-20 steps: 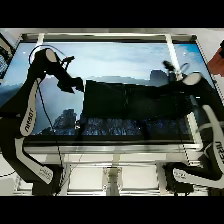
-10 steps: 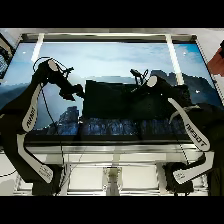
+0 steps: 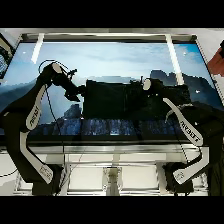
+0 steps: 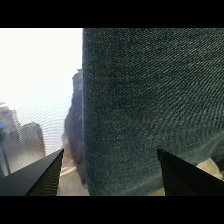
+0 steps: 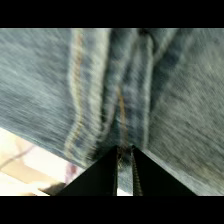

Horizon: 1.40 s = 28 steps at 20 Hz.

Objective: Fold the clothes and pants, and hang the long-sleeved shirts on hangers.

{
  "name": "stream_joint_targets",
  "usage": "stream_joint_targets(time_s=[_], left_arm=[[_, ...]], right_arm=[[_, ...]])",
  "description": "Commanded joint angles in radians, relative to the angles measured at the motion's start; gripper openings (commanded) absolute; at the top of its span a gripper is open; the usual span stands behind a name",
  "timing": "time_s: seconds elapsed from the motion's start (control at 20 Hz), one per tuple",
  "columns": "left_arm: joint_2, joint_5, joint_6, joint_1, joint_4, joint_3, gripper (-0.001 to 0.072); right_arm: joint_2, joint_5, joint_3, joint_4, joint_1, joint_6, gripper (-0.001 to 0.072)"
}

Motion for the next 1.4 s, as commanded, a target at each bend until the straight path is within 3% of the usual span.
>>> stream_joint_targets(time_s=[0.0,0.15,0.25,0.35,0.4,0.45,0.5,0.55,0.7,1.0,1.35], left_arm=[[-0.006,0.003,0.0,-0.002,0.018,-0.002,0.0692],[-0.015,0.006,0.001,-0.014,0.005,-0.002,0.0691],[-0.025,0.012,0.001,-0.032,0.002,-0.002,0.0688],[-0.035,0.019,0.001,-0.053,0.002,-0.002,0.0684],[-0.039,0.021,0.0,-0.062,0.002,-0.003,0.0644],[-0.041,0.021,0.001,-0.071,0.003,-0.003,0.0518],[-0.041,0.02,0.001,-0.076,0.002,-0.002,0.0335],[-0.039,0.016,0.005,-0.077,0.002,-0.002,0.0037],[0.004,-0.056,0.065,-0.057,0.028,-0.002,0.0027],[0.221,-0.208,0.065,0.085,0.23,0.035,0.0026],[0.303,-0.402,0.087,0.088,0.258,0.351,0.0026]], right_arm=[[0.01,0.071,0.001,-0.04,0.001,0.013,0.0127],[0.075,0.063,0.001,-0.04,0.001,-0.002,0.0131],[0.144,0.062,0.001,-0.048,0.001,-0.019,0.0287],[0.212,0.061,0.001,-0.054,-0.003,-0.043,0.034],[0.24,0.061,0.001,-0.056,-0.006,-0.043,0.0344],[0.267,0.062,0.001,-0.055,-0.013,-0.043,0.0344],[0.289,0.063,0.001,-0.056,-0.021,-0.043,0.0344],[0.312,0.063,0.001,-0.056,-0.03,-0.043,0.0344],[0.362,0.067,0.001,-0.06,-0.064,-0.043,0.0345],[0.382,0.071,0.001,-0.071,-0.093,-0.043,0.0344],[0.382,0.071,0.001,-0.108,-0.093,-0.044,0.0344]])
